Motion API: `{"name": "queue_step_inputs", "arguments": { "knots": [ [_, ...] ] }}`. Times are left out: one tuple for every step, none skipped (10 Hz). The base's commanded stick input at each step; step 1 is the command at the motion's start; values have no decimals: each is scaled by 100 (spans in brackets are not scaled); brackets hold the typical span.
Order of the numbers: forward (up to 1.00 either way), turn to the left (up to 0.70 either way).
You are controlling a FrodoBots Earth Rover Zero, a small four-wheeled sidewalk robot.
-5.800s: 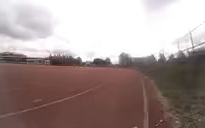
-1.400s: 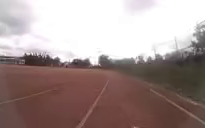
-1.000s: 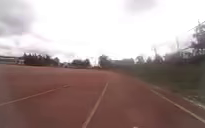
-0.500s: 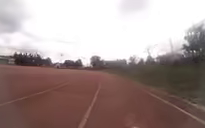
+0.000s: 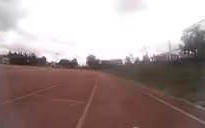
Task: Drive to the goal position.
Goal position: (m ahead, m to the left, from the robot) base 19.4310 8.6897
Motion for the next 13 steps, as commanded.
{"name": "queue_step_inputs", "arguments": {
  "knots": [
    [70, 0],
    [70, 0],
    [70, 0],
    [70, 0],
    [70, 0],
    [70, 0],
    [70, 0],
    [70, 0],
    [70, 0],
    [70, 0],
    [70, 0],
    [70, 0],
    [70, 0]
  ]
}}
